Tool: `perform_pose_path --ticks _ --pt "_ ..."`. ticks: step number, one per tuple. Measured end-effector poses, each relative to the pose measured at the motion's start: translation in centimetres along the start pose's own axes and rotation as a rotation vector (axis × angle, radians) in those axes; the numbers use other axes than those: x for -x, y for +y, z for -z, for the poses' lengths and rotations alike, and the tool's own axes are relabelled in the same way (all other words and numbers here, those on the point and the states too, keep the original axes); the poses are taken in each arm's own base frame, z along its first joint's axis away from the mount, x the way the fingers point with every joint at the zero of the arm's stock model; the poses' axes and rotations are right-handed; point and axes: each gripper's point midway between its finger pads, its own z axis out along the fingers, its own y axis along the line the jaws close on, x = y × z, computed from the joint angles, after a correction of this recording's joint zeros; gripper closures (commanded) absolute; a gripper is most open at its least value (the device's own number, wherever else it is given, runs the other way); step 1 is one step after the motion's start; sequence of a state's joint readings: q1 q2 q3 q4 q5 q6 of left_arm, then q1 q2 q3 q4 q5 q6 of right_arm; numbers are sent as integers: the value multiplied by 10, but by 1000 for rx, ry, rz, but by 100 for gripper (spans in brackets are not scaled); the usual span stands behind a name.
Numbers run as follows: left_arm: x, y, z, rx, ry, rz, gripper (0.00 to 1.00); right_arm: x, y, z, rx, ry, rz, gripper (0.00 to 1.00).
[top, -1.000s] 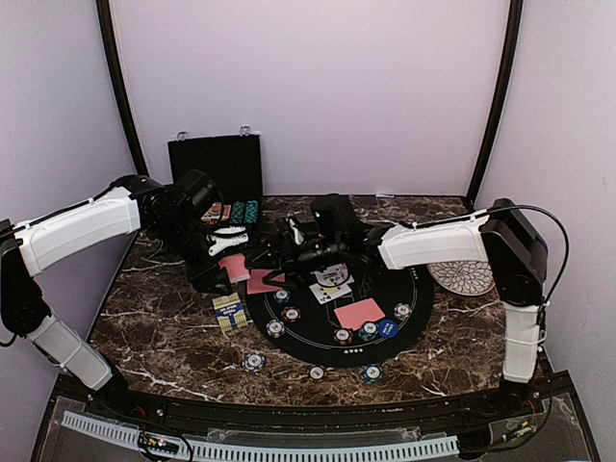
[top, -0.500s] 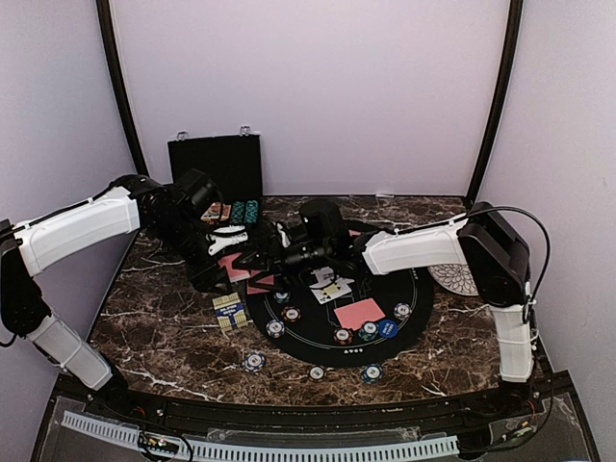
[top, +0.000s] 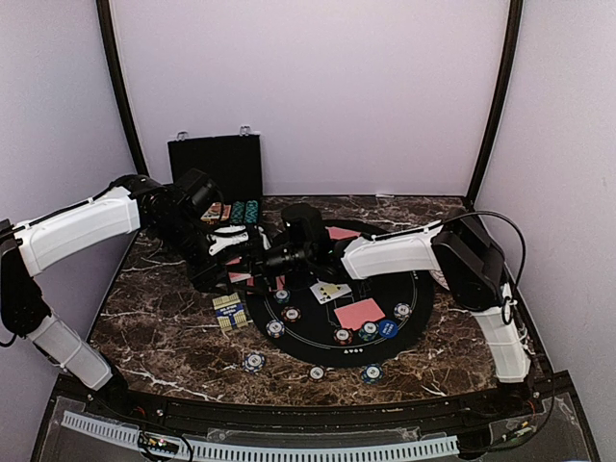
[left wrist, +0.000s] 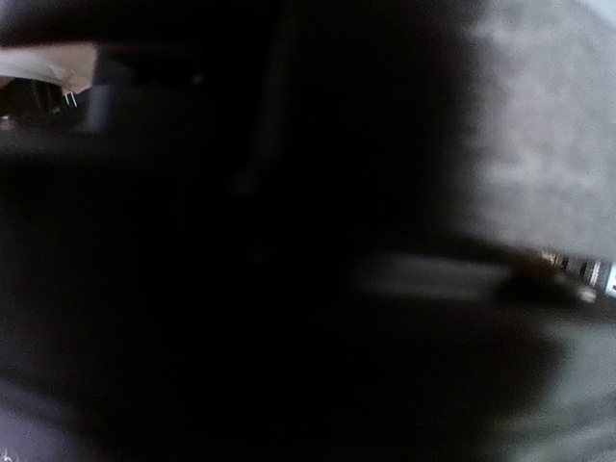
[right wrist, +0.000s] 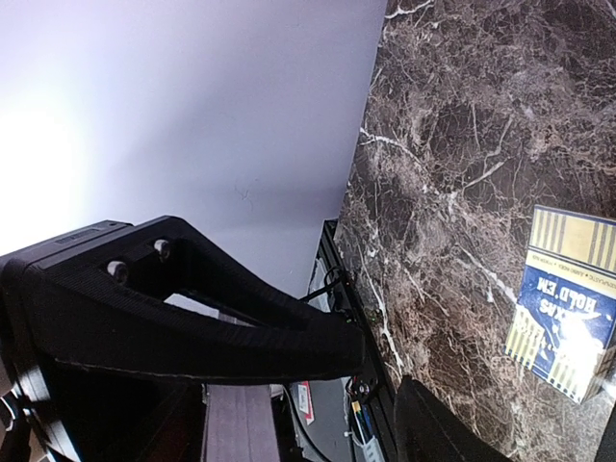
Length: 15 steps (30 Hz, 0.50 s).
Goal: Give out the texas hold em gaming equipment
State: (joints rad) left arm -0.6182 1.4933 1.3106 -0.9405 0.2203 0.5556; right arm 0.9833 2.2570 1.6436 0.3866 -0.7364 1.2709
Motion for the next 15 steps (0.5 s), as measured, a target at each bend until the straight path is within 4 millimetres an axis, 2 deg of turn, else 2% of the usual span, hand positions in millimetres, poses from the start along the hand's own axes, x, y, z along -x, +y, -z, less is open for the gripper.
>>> perform_pose_path --ticks 7,15 --pt "0 0 0 -1 2 0 100 1 -10 7 -15 -4 -7 36" --pt "0 -1 0 -1 1 -2 100 6 -12 30 -36 -31 20 40"
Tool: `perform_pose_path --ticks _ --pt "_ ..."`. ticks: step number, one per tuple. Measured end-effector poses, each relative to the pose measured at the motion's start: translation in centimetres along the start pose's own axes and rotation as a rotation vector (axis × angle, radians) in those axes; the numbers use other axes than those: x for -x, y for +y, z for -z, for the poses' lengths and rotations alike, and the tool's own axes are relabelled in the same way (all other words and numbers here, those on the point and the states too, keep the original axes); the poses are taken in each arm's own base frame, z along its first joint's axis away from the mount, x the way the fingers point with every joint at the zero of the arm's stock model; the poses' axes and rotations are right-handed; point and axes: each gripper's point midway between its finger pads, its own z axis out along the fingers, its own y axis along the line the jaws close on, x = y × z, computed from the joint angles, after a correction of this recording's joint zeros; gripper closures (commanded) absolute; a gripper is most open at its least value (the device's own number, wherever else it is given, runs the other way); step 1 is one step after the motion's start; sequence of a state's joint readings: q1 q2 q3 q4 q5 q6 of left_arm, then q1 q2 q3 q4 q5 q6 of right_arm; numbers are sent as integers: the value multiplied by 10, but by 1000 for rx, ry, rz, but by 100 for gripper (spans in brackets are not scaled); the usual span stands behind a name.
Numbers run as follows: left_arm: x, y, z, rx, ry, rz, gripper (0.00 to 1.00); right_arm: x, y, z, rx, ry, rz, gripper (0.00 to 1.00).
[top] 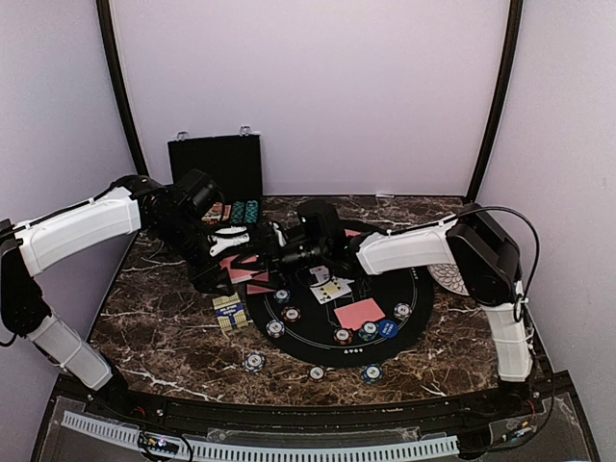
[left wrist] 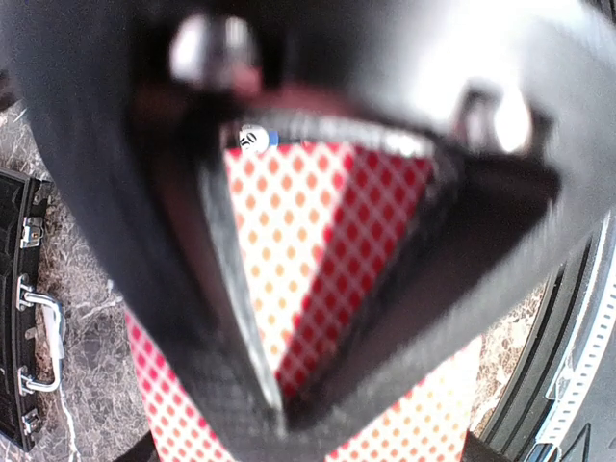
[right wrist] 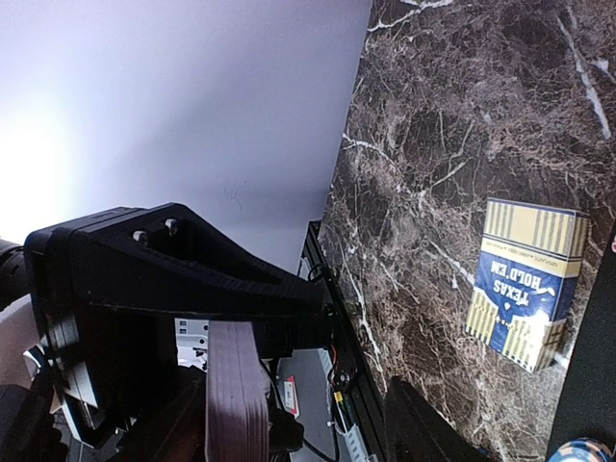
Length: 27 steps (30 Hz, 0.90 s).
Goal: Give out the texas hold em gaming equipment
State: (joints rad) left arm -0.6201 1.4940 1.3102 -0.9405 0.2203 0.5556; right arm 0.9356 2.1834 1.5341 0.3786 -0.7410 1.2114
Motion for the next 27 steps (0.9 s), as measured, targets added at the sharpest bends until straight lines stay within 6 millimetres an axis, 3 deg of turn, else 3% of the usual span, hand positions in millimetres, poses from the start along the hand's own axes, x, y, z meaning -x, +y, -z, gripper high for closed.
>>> perform_pose_path --ticks 11,16,21,27 --pt "0 0 0 1 1 0 100 0 3 15 -19 -5 7 41" --pt "-1 1 0 3 3 0 100 5 10 34 -26 -27 1 44" --pt "-1 1 0 7 5 -1 100 12 21 46 -11 -51 9 53" --pt "-1 2 0 9 7 -1 100 7 16 46 -3 -38 -19 68"
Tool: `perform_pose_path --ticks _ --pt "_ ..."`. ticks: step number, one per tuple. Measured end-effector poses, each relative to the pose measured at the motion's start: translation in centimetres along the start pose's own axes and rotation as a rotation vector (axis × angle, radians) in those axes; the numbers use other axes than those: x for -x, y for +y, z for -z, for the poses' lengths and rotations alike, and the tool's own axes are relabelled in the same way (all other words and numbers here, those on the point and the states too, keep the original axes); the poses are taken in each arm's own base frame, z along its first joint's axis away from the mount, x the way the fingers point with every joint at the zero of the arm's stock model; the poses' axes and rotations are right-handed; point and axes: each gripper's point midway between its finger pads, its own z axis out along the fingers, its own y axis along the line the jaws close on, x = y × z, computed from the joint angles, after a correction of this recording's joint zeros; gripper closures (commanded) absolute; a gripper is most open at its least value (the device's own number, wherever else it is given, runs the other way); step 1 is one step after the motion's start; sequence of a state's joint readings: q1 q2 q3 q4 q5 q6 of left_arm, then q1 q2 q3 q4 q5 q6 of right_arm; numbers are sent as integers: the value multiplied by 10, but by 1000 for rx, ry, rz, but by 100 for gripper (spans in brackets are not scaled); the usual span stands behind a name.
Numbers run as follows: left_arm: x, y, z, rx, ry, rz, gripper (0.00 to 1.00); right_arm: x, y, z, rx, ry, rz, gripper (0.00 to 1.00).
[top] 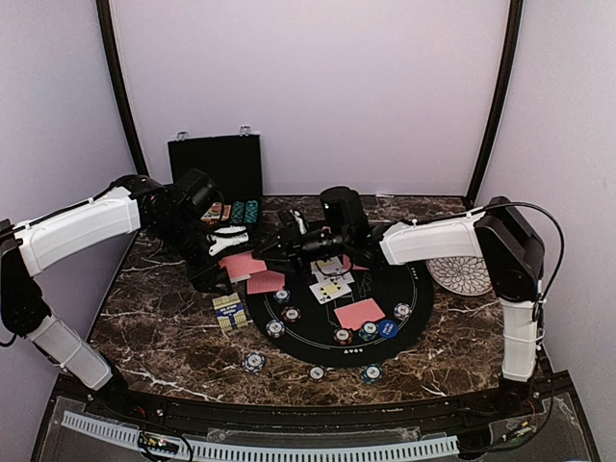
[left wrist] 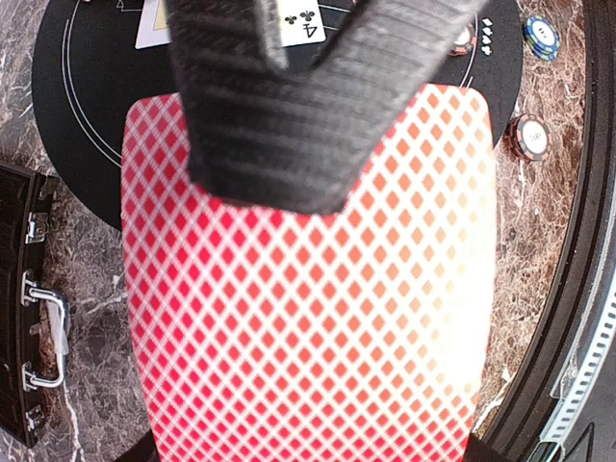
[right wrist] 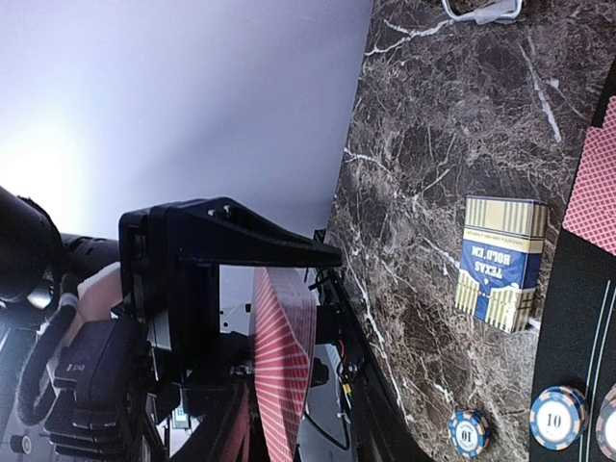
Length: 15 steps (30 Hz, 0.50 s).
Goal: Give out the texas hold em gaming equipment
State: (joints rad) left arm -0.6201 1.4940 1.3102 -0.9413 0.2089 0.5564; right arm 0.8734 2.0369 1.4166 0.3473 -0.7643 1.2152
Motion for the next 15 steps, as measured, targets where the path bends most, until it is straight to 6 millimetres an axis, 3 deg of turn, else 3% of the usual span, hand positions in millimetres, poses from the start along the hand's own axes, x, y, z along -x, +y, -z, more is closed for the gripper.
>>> perform_pose_path --ticks 7,12,15 --pt "-1 1 0 6 4 0 100 -3 1 0 21 12 -9 90" --pt "-1 2 0 11 7 0 100 -5 -1 3 41 14 -30 100" --pt "-1 2 0 13 8 0 100 -6 0 5 61 11 -33 100"
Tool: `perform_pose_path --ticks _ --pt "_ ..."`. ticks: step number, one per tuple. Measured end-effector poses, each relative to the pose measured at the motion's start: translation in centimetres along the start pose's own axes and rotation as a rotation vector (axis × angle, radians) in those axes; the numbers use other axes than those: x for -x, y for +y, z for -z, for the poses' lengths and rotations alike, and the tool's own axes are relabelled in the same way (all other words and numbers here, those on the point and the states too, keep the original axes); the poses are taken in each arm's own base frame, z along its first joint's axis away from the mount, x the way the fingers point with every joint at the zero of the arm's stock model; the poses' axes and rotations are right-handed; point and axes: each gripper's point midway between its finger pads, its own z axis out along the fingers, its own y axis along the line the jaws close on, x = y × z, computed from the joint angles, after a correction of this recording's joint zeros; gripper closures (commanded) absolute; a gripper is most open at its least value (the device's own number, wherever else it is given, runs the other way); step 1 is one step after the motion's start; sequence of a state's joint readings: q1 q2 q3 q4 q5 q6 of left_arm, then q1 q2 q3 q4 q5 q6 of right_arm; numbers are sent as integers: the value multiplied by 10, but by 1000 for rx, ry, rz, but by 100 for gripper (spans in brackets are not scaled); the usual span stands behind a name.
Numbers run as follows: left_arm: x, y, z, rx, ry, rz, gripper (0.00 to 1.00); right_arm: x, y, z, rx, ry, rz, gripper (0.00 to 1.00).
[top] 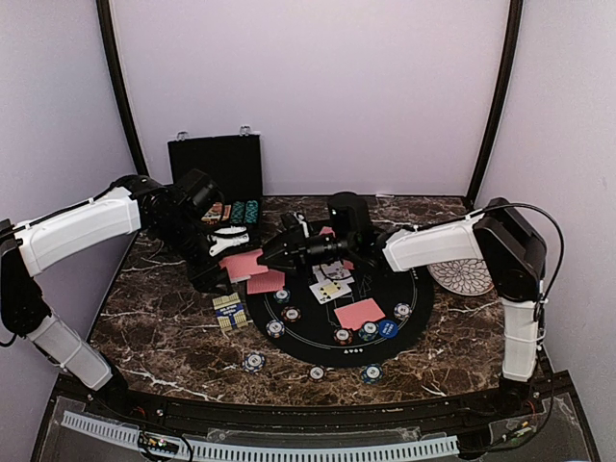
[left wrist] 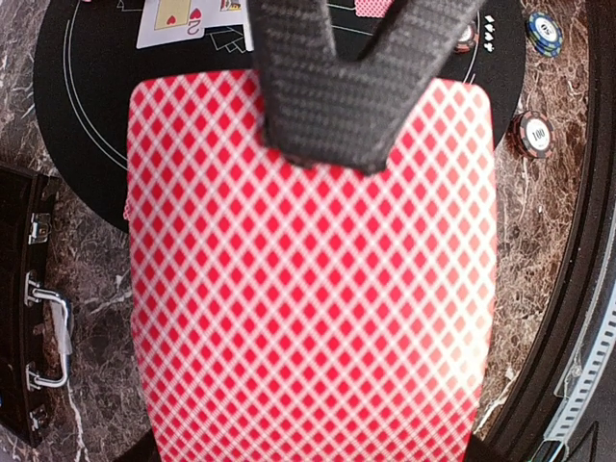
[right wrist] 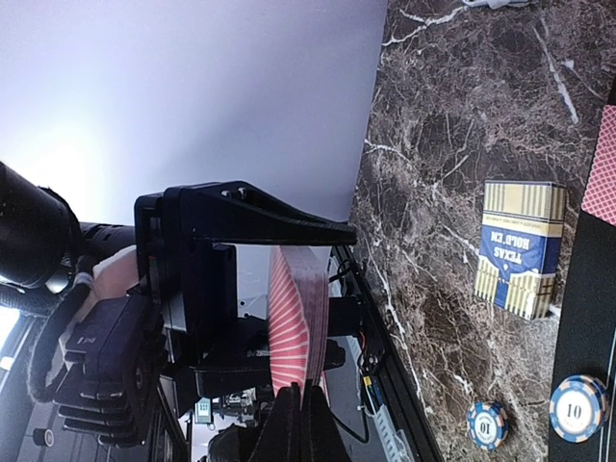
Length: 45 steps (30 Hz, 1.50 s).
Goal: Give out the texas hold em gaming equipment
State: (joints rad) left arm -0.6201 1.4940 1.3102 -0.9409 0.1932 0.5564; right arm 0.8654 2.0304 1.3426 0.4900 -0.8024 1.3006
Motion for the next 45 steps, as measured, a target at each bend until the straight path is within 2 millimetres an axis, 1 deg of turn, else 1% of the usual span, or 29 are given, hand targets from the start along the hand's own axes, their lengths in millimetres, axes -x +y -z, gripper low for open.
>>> perform_pose_path --ticks 4,8,11,14,16,18,20,21,23,26,29,34,40,42,45 --pt "0 1 0 3 -1 0 100 1 4 9 22 -13 -8 100" --pt "-1 3 0 17 7 0 100 6 3 25 36 -39 -27 100" --pt "-2 5 0 29 11 -1 100 10 -2 39 31 -62 -38 100" --pt "-2 7 0 37 14 -1 100 15 -10 62 8 -98 -46 100" --pt "-2 8 0 42 16 -1 100 22 -19 81 -21 -131 -46 100" --pt "-3 8 -1 46 19 0 100 32 -31 104 -69 -174 -46 100" --pt "-3 9 -1 51 20 -1 100 42 -45 128 -124 -219 -46 100" --pt "-3 9 -1 53 19 -1 100 44 -51 137 -146 -232 -46 100" --pt "-4 10 -2 55 20 -1 100 51 -69 160 -201 -268 -58 100" --pt "-4 10 -3 57 20 1 100 55 -100 189 -281 -309 -97 100" --pt "-5 10 -4 57 23 2 100 54 -121 208 -341 -328 -124 100" --pt "-5 11 -4 59 25 2 100 55 -144 224 -404 -336 -125 100" --pt "-7 13 -4 69 34 4 100 51 -183 231 -484 -315 -164 100" --pt "-9 13 -5 71 37 7 100 51 -190 233 -502 -310 -169 100" --pt "-10 15 -4 73 39 11 100 55 -193 235 -516 -311 -157 100"
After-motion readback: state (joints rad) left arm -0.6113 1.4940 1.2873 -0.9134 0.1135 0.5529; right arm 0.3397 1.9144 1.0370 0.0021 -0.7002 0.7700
